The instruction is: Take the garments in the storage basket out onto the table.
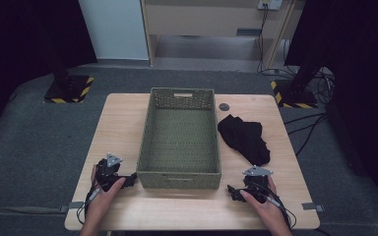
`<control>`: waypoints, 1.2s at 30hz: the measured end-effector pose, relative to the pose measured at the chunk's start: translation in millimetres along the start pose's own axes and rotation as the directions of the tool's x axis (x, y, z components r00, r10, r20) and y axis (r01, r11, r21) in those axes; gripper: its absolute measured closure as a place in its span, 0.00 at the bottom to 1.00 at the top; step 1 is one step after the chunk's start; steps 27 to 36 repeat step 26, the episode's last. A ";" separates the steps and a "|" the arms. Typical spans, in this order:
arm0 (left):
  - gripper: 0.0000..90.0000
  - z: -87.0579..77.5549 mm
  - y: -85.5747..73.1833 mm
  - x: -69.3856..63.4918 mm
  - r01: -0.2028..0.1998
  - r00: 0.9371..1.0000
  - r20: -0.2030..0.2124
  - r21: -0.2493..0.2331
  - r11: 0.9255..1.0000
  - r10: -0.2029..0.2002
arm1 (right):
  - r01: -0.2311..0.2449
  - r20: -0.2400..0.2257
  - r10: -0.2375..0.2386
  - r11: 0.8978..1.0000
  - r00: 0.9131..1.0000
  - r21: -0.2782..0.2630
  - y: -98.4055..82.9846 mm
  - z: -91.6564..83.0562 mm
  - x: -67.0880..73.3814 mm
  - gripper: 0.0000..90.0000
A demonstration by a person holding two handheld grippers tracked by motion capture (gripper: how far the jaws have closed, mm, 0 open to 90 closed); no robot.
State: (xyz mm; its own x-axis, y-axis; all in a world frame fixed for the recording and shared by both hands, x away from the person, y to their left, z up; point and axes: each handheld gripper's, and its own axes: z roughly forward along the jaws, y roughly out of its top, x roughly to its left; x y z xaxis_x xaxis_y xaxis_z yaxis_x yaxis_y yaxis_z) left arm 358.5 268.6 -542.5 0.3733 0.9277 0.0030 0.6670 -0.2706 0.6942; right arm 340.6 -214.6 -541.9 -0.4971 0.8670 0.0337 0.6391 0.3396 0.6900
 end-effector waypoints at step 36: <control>0.00 -0.1 -0.1 -0.1 0.001 1.000 -0.001 0.000 1.000 -0.001 | 0.016 0.014 -0.016 1.000 1.000 -0.018 -2.3 2.2 2.3 0.00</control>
